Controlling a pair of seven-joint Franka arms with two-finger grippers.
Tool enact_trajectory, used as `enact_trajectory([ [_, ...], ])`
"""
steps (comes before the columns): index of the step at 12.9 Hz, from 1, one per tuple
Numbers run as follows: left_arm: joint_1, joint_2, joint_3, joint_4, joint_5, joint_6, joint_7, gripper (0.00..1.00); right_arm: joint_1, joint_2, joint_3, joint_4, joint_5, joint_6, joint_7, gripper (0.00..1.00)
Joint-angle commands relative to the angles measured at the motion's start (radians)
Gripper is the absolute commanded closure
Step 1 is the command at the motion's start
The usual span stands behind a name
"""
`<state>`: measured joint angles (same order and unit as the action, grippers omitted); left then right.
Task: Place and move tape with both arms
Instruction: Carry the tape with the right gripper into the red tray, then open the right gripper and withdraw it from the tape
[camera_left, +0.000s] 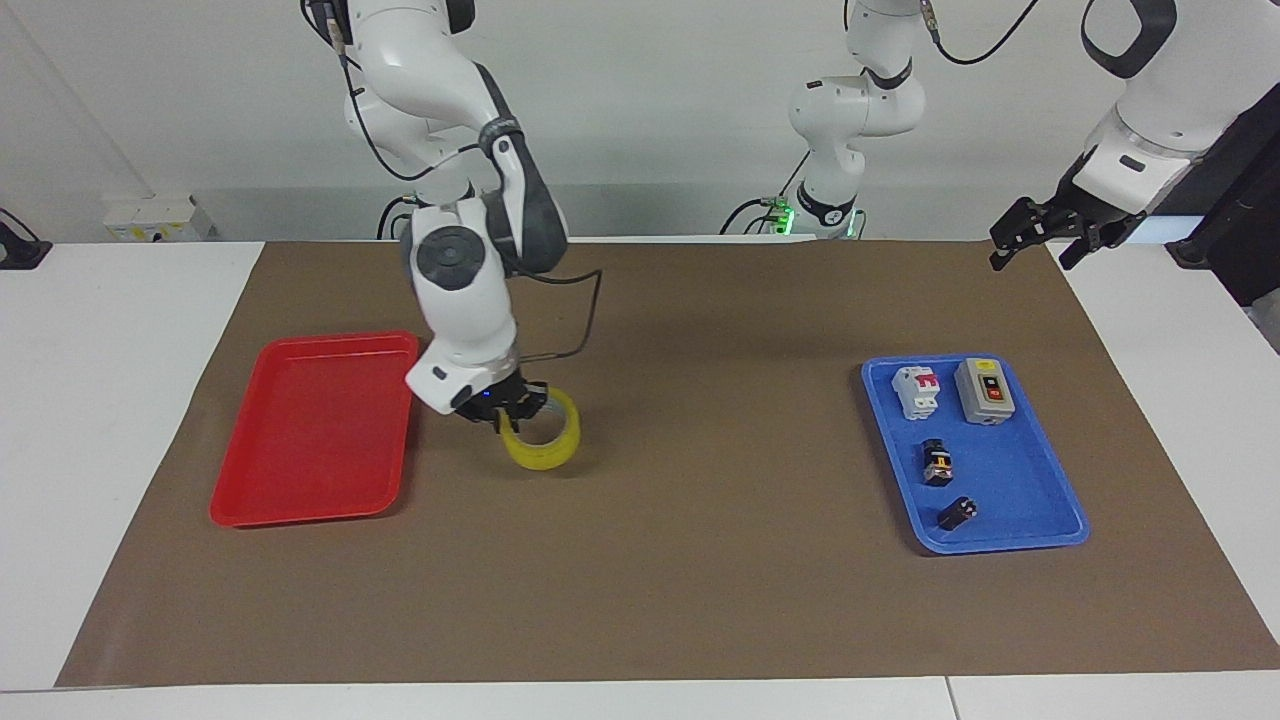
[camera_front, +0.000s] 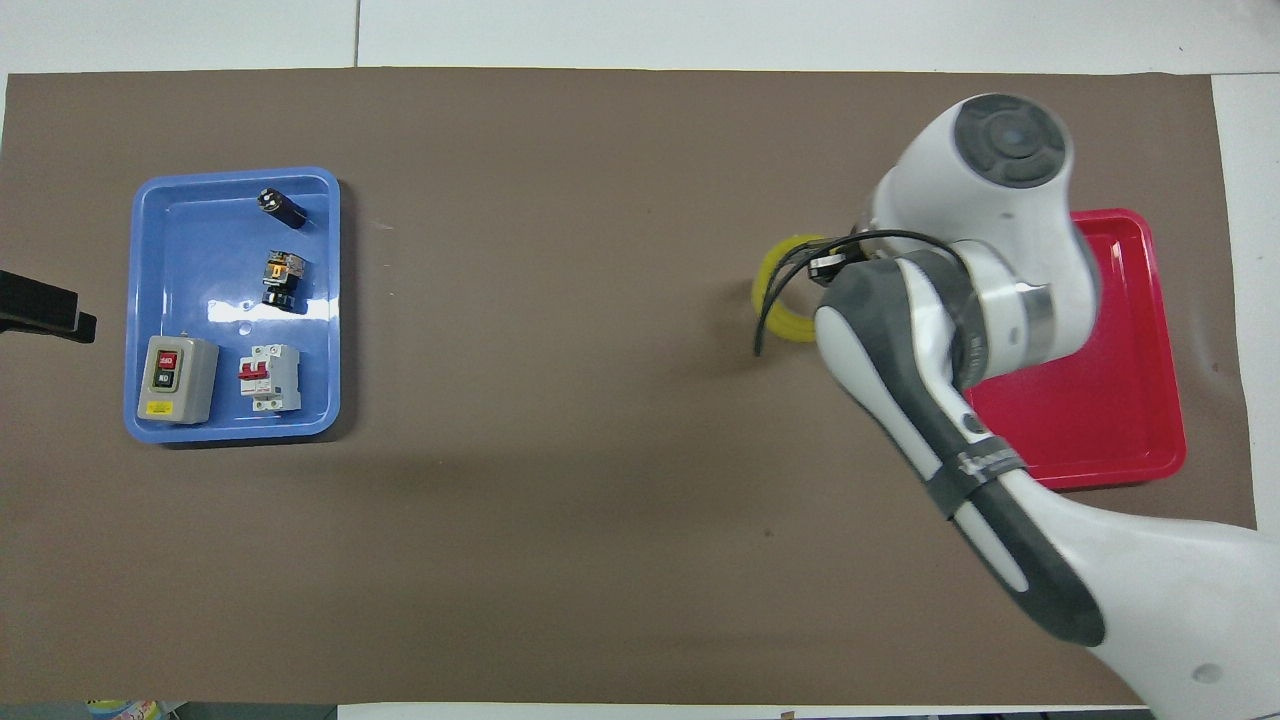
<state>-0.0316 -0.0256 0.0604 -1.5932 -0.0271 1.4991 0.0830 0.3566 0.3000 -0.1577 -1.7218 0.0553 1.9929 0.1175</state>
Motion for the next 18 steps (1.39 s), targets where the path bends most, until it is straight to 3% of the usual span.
enact_trajectory([
  [1,-0.002,-0.03,-0.002,-0.03,0.01,-0.003,0.012,0.0,-0.149,-0.062,0.017,-0.038,0.001,-0.051,-0.216,1.0],
  [7,-0.002,-0.03,-0.002,-0.03,0.01,-0.003,0.012,0.0,-0.456,-0.101,0.015,-0.212,0.0,0.116,-0.72,1.0],
  [11,-0.002,-0.03,-0.002,-0.03,0.01,-0.003,0.012,0.0,-0.472,-0.133,0.014,-0.344,-0.002,0.234,-0.736,1.0],
  [16,-0.001,-0.03,-0.002,-0.03,0.01,-0.003,0.011,0.0,-0.47,-0.121,0.015,-0.38,-0.002,0.276,-0.73,1.0],
  [17,-0.001,-0.03,-0.001,-0.03,0.01,-0.003,0.012,0.0,-0.472,-0.119,0.015,-0.371,-0.002,0.265,-0.731,0.59],
  [18,-0.001,-0.03,-0.002,-0.03,0.01,-0.003,0.012,0.0,-0.473,-0.122,0.015,-0.361,0.0,0.253,-0.73,0.01],
])
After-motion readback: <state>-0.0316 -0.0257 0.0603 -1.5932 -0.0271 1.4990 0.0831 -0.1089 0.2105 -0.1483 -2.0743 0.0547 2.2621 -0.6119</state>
